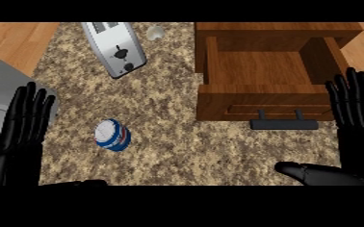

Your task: Pick up the can, place it into the drawer and close the drawer

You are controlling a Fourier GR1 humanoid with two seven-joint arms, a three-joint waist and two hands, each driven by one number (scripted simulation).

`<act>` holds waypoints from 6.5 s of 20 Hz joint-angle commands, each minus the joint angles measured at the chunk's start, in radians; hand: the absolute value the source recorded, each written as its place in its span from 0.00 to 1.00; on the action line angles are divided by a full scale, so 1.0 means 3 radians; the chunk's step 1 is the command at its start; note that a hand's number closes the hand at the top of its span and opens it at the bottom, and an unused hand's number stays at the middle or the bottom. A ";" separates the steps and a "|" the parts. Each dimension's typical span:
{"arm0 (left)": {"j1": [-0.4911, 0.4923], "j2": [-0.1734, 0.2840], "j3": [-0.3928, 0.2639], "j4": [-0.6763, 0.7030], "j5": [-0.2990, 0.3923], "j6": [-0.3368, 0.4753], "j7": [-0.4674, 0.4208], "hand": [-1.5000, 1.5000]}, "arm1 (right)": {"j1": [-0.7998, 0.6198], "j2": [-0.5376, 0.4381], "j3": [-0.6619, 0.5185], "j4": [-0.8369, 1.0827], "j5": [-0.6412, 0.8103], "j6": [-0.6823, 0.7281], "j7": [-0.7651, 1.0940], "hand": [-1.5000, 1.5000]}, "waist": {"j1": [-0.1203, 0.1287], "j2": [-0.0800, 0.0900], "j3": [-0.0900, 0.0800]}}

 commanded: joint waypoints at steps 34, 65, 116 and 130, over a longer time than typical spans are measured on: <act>0.0472 -0.0218 0.0060 -0.0736 0.0660 0.0362 0.1179 0.00 | 0.1079 -0.0135 -0.1359 -0.0233 -0.1079 0.1034 -0.0105 0.00 | -0.0017 -0.0005 -0.0009; 0.0075 -0.0222 0.0103 0.1937 0.0800 0.0671 -0.0928 0.00 | 0.1146 0.0092 -0.1950 -0.0302 -0.1307 0.1649 0.0057 0.00 | -0.0024 -0.0002 -0.0009; -0.1405 -0.0097 0.0508 0.4153 0.1605 -0.0568 -0.1774 1.00 | 0.1140 0.0286 -0.2398 -0.0716 -0.1921 0.1838 0.0625 0.00 | -0.0046 0.0000 -0.0009; -0.1530 -0.0035 0.0227 0.2766 0.1490 -0.0069 -0.0928 1.00 | 0.1412 0.0287 -0.2446 -0.0589 -0.1916 0.1992 0.0299 0.00 | -0.0026 -0.0018 -0.0004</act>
